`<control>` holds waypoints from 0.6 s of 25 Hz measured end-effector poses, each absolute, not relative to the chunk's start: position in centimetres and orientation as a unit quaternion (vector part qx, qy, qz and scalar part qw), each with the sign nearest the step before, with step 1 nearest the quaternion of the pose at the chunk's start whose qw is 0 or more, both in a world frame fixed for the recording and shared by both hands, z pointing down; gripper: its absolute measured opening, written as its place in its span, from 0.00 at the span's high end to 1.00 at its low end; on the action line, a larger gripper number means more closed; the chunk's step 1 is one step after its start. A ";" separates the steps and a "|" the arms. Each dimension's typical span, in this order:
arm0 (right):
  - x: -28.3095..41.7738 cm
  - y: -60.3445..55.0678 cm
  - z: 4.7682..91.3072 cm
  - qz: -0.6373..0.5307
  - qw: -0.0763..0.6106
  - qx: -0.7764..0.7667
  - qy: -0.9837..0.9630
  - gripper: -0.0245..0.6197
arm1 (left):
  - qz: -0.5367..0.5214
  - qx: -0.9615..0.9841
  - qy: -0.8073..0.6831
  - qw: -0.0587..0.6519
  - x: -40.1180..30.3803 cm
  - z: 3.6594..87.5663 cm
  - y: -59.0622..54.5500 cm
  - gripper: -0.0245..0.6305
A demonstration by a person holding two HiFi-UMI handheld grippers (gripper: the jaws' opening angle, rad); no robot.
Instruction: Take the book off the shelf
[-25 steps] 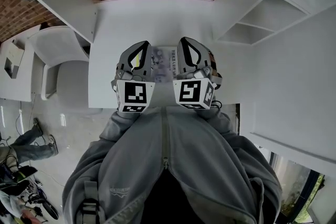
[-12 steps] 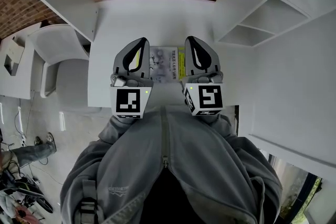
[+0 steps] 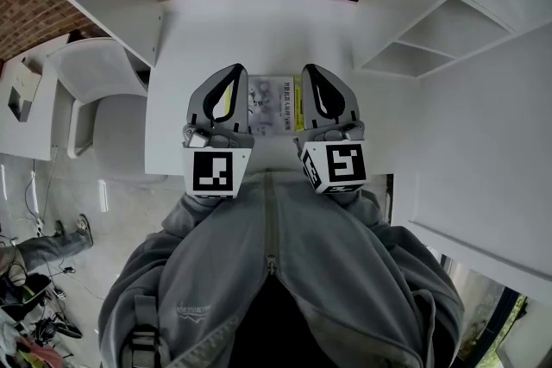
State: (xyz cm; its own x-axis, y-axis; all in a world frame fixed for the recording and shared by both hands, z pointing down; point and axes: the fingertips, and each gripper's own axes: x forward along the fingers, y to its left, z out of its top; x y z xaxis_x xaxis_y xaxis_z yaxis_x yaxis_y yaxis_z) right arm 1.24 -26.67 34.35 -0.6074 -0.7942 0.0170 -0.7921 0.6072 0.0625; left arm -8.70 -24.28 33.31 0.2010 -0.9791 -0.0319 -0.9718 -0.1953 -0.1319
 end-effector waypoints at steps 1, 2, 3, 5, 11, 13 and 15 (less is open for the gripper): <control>1.2 -26.7 34.5 -0.022 0.021 0.442 -0.896 0.92 | -0.033 -0.773 0.631 0.061 -8.7 33.5 -24.3 0.95; 1.2 -26.7 34.5 -0.018 0.020 0.443 -0.896 0.92 | -0.035 -0.773 0.630 0.060 -8.6 33.6 -24.3 0.95; 1.3 -26.7 34.6 -0.014 0.018 0.444 -0.896 0.92 | -0.034 -0.774 0.629 0.059 -8.5 33.6 -24.4 0.95; 1.2 -26.8 34.6 -0.010 0.016 0.445 -0.895 0.92 | -0.030 -0.774 0.629 0.055 -8.3 33.7 -24.5 0.95; 1.1 -26.9 34.8 -0.020 0.024 0.439 -0.898 0.92 | -0.037 -0.776 0.628 0.047 -8.1 34.3 -24.7 0.95; 1.1 -26.9 34.8 -0.021 0.024 0.439 -0.898 0.92 | -0.036 -0.777 0.627 0.049 -8.0 34.3 -24.8 0.95; 1.2 -27.0 34.8 -0.021 0.024 0.440 -0.897 0.92 | -0.034 -0.777 0.626 0.050 -7.9 34.3 -24.9 0.95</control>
